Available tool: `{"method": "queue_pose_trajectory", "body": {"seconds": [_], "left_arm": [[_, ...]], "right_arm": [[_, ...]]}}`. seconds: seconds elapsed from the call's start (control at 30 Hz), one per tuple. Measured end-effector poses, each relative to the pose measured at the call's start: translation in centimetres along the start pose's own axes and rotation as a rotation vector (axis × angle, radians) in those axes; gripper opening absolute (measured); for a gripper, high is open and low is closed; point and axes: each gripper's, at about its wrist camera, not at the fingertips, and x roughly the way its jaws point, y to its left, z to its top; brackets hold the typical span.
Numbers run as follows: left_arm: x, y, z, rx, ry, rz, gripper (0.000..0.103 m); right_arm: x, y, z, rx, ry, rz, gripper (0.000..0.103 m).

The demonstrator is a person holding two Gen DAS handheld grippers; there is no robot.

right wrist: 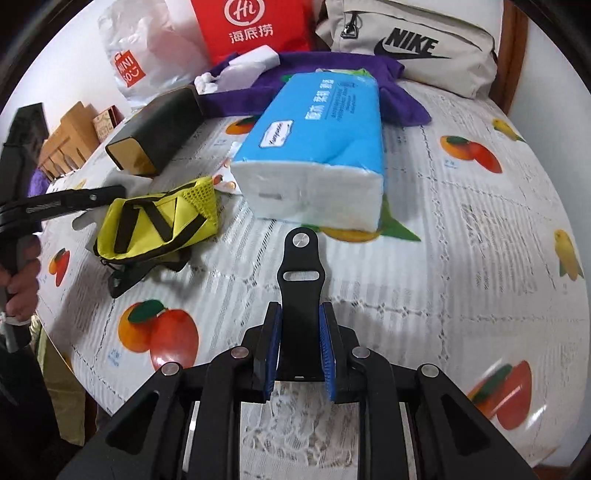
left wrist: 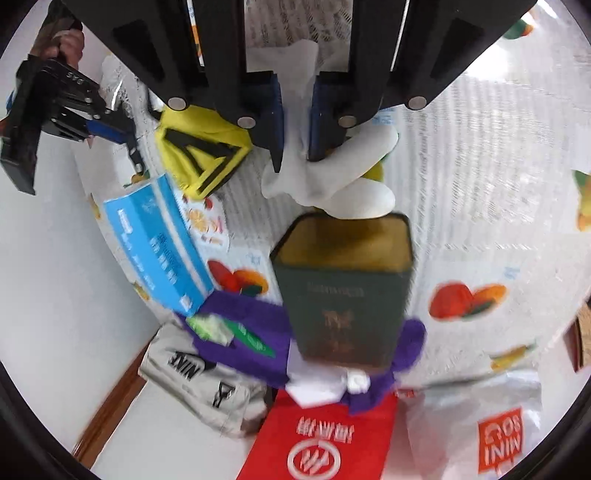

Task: Organize soft objects
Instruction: 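Grasp the black watch strap with the right gripper while the left grasps a white glove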

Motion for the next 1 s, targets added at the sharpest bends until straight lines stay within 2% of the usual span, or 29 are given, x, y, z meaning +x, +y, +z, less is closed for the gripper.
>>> {"method": "queue_pose_trajectory", "body": {"seconds": [0.1,0.2,0.27,0.37,0.47,0.53,0.63,0.7,0.77,0.9,1.0], "left_arm": [[-3.0,-0.2,0.8,0.001,-0.053,-0.020,0.011],[-5.4,-0.4,1.2,0.013,-0.098,0.002,0.011],[-6.6,-0.4,1.1,0.021,-0.113,0.036,0.011],[-6.9,0.4,0.4,0.022,-0.096,0.085,0.011],[-5.8,1.7,-0.7,0.009,-0.056,0.147,0.011],[-5.1,2.3,-1.6,0.012,-0.035,0.192,0.015],[-4.1,3.1,-2.8,0.024,-0.005,0.240,0.033],[-3.5,3.3,-3.5,0.035,0.005,0.265,0.055],[-2.8,3.2,-4.1,0.049,0.013,0.275,0.064],[-1.8,2.0,-4.9,0.103,0.027,0.259,0.074],[-0.9,1.1,-5.4,0.136,0.043,0.265,0.081]], "right_arm": [[0.3,0.1,0.2,-0.011,-0.006,0.009,0.021],[0.4,0.2,0.3,-0.015,-0.017,0.014,0.023],[0.4,0.2,0.2,-0.015,-0.026,0.029,0.031],[0.4,0.6,0.0,-0.021,-0.038,0.041,0.044],[0.6,1.5,-0.3,-0.062,-0.052,-0.008,0.044],[0.6,1.9,-0.4,-0.085,-0.058,-0.033,0.044],[0.6,1.9,-0.6,-0.089,-0.067,-0.050,0.044],[0.5,1.8,-0.6,-0.079,-0.068,-0.052,0.044],[0.5,1.7,-0.6,-0.073,-0.065,-0.055,0.045],[0.1,1.1,-0.8,-0.040,-0.056,-0.037,0.046],[0.1,1.0,-0.8,-0.028,-0.056,-0.015,0.054]]}}
